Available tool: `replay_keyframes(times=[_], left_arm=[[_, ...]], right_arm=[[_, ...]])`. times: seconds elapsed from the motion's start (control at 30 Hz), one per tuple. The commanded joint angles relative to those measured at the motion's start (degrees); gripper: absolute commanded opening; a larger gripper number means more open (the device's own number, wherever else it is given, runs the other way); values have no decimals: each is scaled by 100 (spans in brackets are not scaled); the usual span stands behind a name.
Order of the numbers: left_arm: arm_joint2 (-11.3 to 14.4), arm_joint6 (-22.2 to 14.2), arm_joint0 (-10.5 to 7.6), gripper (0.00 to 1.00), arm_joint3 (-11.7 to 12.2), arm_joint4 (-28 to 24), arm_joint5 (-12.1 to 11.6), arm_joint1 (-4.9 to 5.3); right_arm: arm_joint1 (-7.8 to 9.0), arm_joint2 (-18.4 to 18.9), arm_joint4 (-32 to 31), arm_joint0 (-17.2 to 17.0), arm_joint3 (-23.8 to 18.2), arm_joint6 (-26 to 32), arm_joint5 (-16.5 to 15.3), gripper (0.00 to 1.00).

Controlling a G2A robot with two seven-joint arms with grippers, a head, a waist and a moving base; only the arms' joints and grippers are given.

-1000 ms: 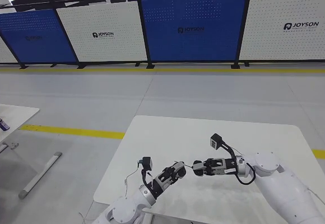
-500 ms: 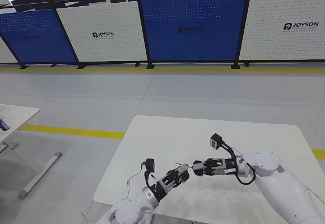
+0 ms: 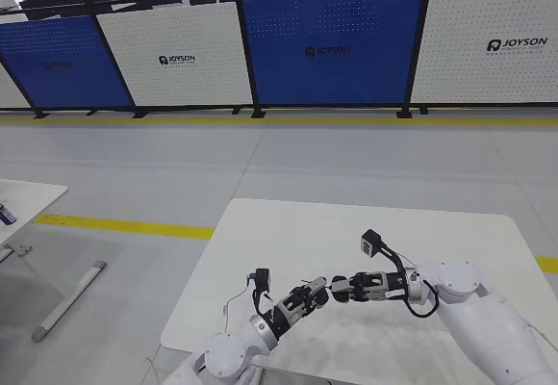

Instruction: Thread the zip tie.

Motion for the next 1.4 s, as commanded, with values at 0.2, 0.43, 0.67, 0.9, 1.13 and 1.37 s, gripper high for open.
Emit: replay_keyframes(times=[0.2, 0.43, 0.67, 0.9, 1.13, 1.37], left_arm=[[-66, 51, -36, 24, 77, -103, -78, -7], [-160, 18, 63, 20, 62, -135, -227, 6], [-213, -113, 138, 22, -5, -7, -265, 29], [-242, -179, 245, 20, -63, 78, -350, 46], [-256, -133, 261, 20, -88, 71, -291, 47], [-231, -144, 215, 21, -81, 92, -196, 43]], right_arm=[[0, 0, 0, 0, 0, 0, 0, 0], [0, 0, 0, 0, 0, 0, 0, 0], [0, 0, 0, 0, 0, 0, 0, 0], [0, 0, 0, 0, 0, 0, 0, 0], [0, 0, 0, 0, 0, 0, 0, 0], [0, 0, 0, 0, 0, 0, 0, 0]])
